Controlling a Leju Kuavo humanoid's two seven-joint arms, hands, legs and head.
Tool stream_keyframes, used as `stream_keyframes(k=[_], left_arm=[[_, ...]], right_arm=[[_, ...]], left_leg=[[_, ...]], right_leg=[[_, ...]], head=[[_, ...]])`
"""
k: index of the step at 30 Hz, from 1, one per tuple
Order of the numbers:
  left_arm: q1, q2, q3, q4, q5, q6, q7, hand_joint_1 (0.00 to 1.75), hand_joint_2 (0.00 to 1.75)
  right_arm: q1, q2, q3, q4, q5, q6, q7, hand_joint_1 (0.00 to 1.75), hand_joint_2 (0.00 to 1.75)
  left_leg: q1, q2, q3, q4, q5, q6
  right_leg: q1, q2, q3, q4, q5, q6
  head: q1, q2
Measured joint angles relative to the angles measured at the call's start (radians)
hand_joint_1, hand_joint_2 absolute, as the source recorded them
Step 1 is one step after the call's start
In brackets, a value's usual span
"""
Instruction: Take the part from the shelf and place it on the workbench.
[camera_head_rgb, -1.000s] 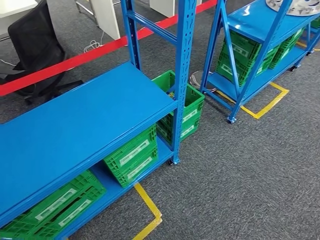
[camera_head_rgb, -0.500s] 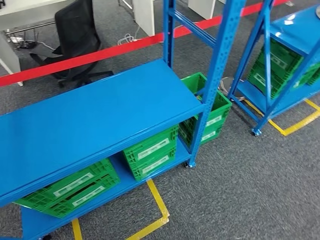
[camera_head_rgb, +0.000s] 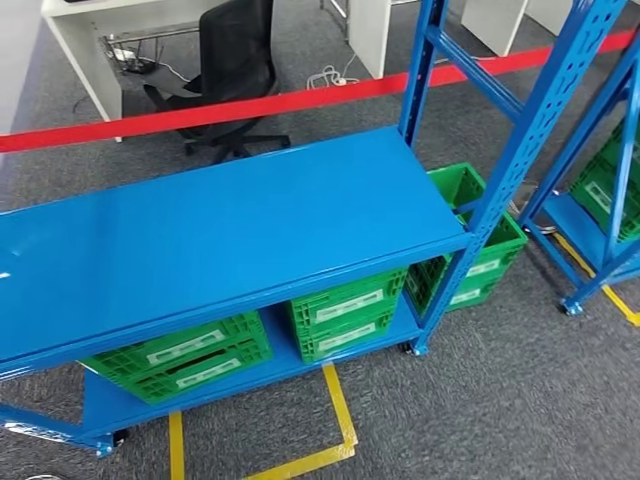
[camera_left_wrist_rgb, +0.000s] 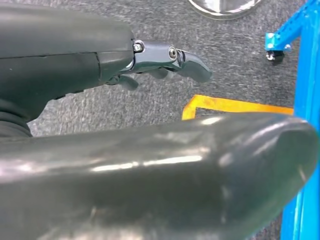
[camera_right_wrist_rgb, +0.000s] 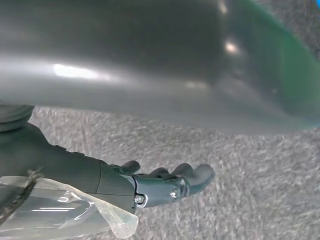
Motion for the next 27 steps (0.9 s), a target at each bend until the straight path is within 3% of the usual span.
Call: stream_keyframes(k=[1, 3, 5, 7, 8, 9, 10, 12, 14, 16, 17, 19, 21, 22, 23, 24, 26, 27], left_arm=[[0.002, 0.001, 0.001, 0.000, -0.001, 0.000, 0.000, 0.00, 0.00], [0.002, 0.002, 0.003, 0.000, -0.003, 0.000, -0.001, 0.00, 0.00], [-0.002, 0.002, 0.004, 0.000, -0.006, 0.000, -0.001, 0.00, 0.87], [-0.003, 0.002, 0.005, 0.000, -0.009, 0.000, -0.001, 0.00, 1.75], [-0.002, 0.002, 0.005, 0.000, -0.010, 0.000, -0.001, 0.00, 1.75], [-0.001, 0.002, 0.005, 0.000, -0.011, 0.000, -0.001, 0.00, 1.75], [0.001, 0.002, 0.005, 0.000, -0.013, 0.000, -0.001, 0.00, 1.75], [-0.001, 0.003, 0.006, 0.000, -0.016, 0.000, -0.001, 0.00, 1.75], [-0.005, 0.005, 0.006, 0.000, -0.019, 0.001, -0.002, 0.00, 1.75], [-0.004, 0.005, 0.006, 0.000, -0.021, 0.001, -0.002, 0.00, 1.75], [-0.002, 0.004, 0.006, 0.000, -0.021, 0.001, -0.002, 0.00, 1.75], [-0.002, 0.003, 0.007, 0.000, -0.023, 0.002, -0.002, 0.00, 1.75], [-0.005, 0.002, 0.007, 0.000, -0.025, 0.002, -0.002, 0.00, 1.75], [-0.005, 0.001, 0.007, 0.000, -0.026, 0.002, -0.002, 0.00, 1.75], [-0.004, 0.000, 0.007, 0.000, -0.026, 0.001, -0.002, 0.00, 1.75], [-0.003, -0.001, 0.007, 0.000, -0.027, 0.001, -0.002, 0.00, 1.75], [-0.002, -0.002, 0.007, 0.000, -0.027, 0.001, -0.002, 0.00, 1.75], [-0.002, -0.002, 0.007, 0.000, -0.027, 0.001, -0.002, 0.00, 1.75]], right_arm=[[-0.001, 0.000, 0.000, 0.000, 0.000, 0.000, -0.001, 0.00, 0.00], [-0.003, -0.001, -0.001, 0.000, -0.001, -0.001, -0.002, 0.00, 0.00], [-0.002, -0.001, -0.001, 0.000, -0.001, -0.001, -0.003, 0.00, 0.00], [-0.001, -0.001, -0.001, 0.000, -0.001, -0.001, -0.006, 0.00, 0.00], [-0.001, -0.001, -0.001, 0.000, -0.002, -0.001, -0.008, 0.00, 0.00], [-0.003, -0.001, -0.001, 0.000, -0.002, -0.001, -0.010, 0.00, 0.00], [-0.005, -0.001, -0.001, 0.000, -0.003, -0.001, -0.013, 0.00, 0.00], [-0.010, -0.001, -0.001, 0.000, -0.003, -0.001, -0.017, 0.00, 0.00], [-0.012, 0.000, -0.001, 0.000, -0.003, -0.001, -0.020, 0.00, 0.00], [-0.016, 0.000, -0.001, 0.000, -0.004, -0.001, -0.020, 0.00, 0.00], [-0.017, 0.000, -0.001, 0.000, -0.004, 0.000, -0.021, 0.00, 0.00], [-0.021, 0.000, -0.001, 0.000, -0.005, 0.000, -0.024, 0.00, 0.00], [-0.020, 0.000, -0.001, 0.000, -0.006, 0.000, -0.025, 0.00, 0.00], [-0.017, 0.000, -0.001, 0.000, -0.007, 0.000, -0.025, 0.00, 0.00], [-0.015, 0.000, -0.001, 0.000, -0.007, 0.000, -0.025, 0.00, 0.00], [-0.013, -0.001, -0.001, 0.000, -0.007, 0.000, -0.025, 0.00, 0.00], [-0.012, -0.001, -0.001, 0.000, -0.007, 0.000, -0.025, 0.00, 0.00], [-0.012, -0.001, -0.001, 0.000, -0.007, 0.000, -0.025, 0.00, 0.00]], left_leg=[[0.001, -0.002, -0.003, 0.001, 0.000, -0.006], [0.000, 0.036, -0.020, 0.036, -0.023, -0.016], [0.000, 0.088, -0.073, 0.149, -0.083, -0.026], [0.003, 0.102, -0.130, 0.269, -0.128, -0.030], [0.003, 0.104, -0.139, 0.288, -0.124, -0.030], [0.003, 0.107, -0.128, 0.267, -0.102, -0.027], [0.000, 0.115, -0.098, 0.209, -0.066, -0.021], [-0.011, 0.159, -0.030, 0.074, -0.013, -0.001], [-0.023, 0.189, -0.003, 0.011, -0.004, 0.013], [-0.024, 0.171, -0.002, 0.002, -0.002, 0.017], [-0.020, 0.159, 0.002, -0.006, 0.002, 0.020], [-0.012, 0.137, 0.012, -0.022, 0.011, 0.027], [-0.010, 0.114, 0.012, -0.026, 0.014, 0.032], [-0.009, 0.100, 0.011, -0.026, 0.014, 0.033], [-0.008, 0.086, 0.011, -0.025, 0.014, 0.034], [-0.007, 0.072, 0.013, -0.024, 0.014, 0.033], [-0.005, 0.046, 0.016, -0.021, 0.010, 0.028], [-0.004, 0.039, 0.017, -0.020, 0.009, 0.026]], right_leg=[[0.000, -0.011, 0.001, 0.000, 0.002, -0.006], [-0.001, -0.034, 0.003, -0.004, 0.005, -0.019], [0.001, -0.062, 0.005, -0.005, 0.002, -0.029], [0.004, -0.093, 0.006, -0.005, -0.002, -0.033], [0.006, -0.107, 0.007, -0.005, -0.003, -0.034], [0.007, -0.118, 0.010, -0.005, -0.005, -0.034], [0.009, -0.130, 0.013, -0.005, -0.007, -0.033], [0.014, -0.151, 0.020, -0.005, -0.013, -0.029], [0.018, -0.173, 0.023, -0.005, -0.018, -0.021], [0.021, -0.195, 0.028, -0.009, -0.022, -0.011], [0.022, -0.194, 0.030, -0.008, -0.027, -0.007], [0.023, -0.150, 0.007, 0.042, -0.062, 0.000], [0.020, -0.092, -0.060, 0.169, -0.117, 0.004], [0.019, -0.078, -0.095, 0.228, -0.133, 0.006], [0.017, -0.073, -0.116, 0.259, -0.131, 0.007], [0.016, -0.070, -0.119, 0.250, -0.108, 0.008], [0.009, -0.048, -0.073, 0.132, -0.028, 0.011], [0.007, -0.041, -0.056, 0.091, -0.005, 0.012]], head=[[0.001, 0.000], [-0.005, 0.000], [-0.012, 0.000], [-0.013, 0.000], [-0.013, 0.000], [-0.014, 0.000], [-0.014, 0.000], [-0.014, 0.000], [-0.013, 0.000], [-0.012, 0.000], [-0.011, 0.000], [-0.005, 0.000], [-0.001, 0.000], [0.001, 0.000], [0.001, 0.000], [0.002, 0.000], [0.002, 0.000], [0.003, 0.000]])
